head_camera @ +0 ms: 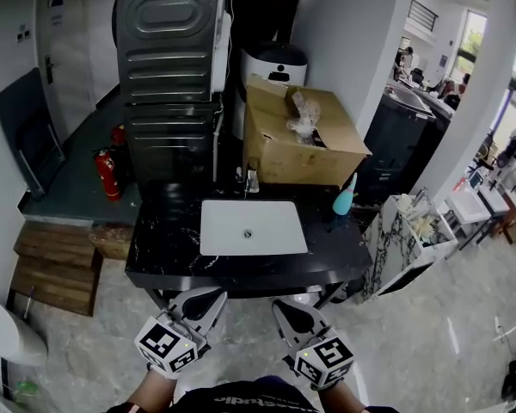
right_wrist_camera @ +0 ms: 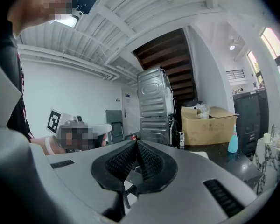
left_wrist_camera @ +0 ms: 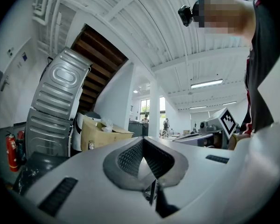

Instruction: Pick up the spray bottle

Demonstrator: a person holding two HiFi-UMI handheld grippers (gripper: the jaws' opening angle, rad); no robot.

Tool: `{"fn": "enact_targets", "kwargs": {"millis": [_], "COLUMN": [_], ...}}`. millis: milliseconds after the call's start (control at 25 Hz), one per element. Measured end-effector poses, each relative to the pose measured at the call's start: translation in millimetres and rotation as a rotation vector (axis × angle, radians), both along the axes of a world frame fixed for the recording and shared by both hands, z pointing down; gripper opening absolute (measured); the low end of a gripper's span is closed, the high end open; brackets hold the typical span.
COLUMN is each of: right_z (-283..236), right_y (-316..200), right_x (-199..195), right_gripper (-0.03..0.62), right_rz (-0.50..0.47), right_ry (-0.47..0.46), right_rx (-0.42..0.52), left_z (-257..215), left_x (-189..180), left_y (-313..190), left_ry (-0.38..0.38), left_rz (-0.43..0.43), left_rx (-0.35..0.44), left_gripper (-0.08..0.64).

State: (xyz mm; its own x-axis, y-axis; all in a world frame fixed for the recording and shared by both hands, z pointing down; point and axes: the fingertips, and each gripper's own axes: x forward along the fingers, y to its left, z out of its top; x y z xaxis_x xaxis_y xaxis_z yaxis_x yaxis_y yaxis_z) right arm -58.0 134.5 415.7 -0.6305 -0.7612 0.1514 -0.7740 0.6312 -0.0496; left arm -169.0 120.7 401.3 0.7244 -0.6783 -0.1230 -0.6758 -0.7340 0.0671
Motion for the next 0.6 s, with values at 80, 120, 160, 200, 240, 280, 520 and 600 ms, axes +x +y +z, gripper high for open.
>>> {"fn": "enact_targets", "kwargs": {"millis": [80, 120, 160, 200, 240, 280, 520, 600], "right_z": [-1.0, -0.7, 0.2, 1.8, 3.8, 6.0, 16.7, 14.8], "right_y": [-4.3, -7.3, -10.6, -13.9, -17.6, -22.1, -76.4, -103.5], "right_x": [1.7, 4.5, 8.1, 12.1, 16.3, 20.5, 42.0, 50.0], "right_gripper": [0.038, 0.038, 0.038, 0.038, 0.038, 0.038, 0.038, 0.038], "right_rz": [0.023, 0.035, 0.047, 0.057, 0.067, 0.074, 0.074, 0.061], "right_ry": [0.0, 0.003, 0.007, 0.011, 0.013, 0.013, -0.012, -0.027], "right_rx": [0.005, 0.006, 0.006, 0.004, 0.002, 0.0, -0.001, 0.002], "left_z": [2.8, 4.6, 6.5, 8.6, 10.6, 12.6, 24.1, 22.3], "left_x": [-2.9, -2.9, -2.3, -1.1, 0.6, 2.7, 23.5, 33.7], "left_y": [-5.6, -9.3, -13.1, -17.0, -21.3, -26.4, -75.5, -98.6], "left_ry": [0.001, 0.003, 0.007, 0.009, 0.011, 0.01, -0.016, -0.024], "left_rz": [0.009, 0.014, 0.018, 0.021, 0.024, 0.028, 0.026, 0.018], "left_rx": [-0.004, -0.007, -0.011, -0.015, -0.018, -0.02, -0.029, -0.026], "left_gripper": [0.015, 0.015, 0.015, 0.015, 0.015, 0.015, 0.015, 0.015]}}
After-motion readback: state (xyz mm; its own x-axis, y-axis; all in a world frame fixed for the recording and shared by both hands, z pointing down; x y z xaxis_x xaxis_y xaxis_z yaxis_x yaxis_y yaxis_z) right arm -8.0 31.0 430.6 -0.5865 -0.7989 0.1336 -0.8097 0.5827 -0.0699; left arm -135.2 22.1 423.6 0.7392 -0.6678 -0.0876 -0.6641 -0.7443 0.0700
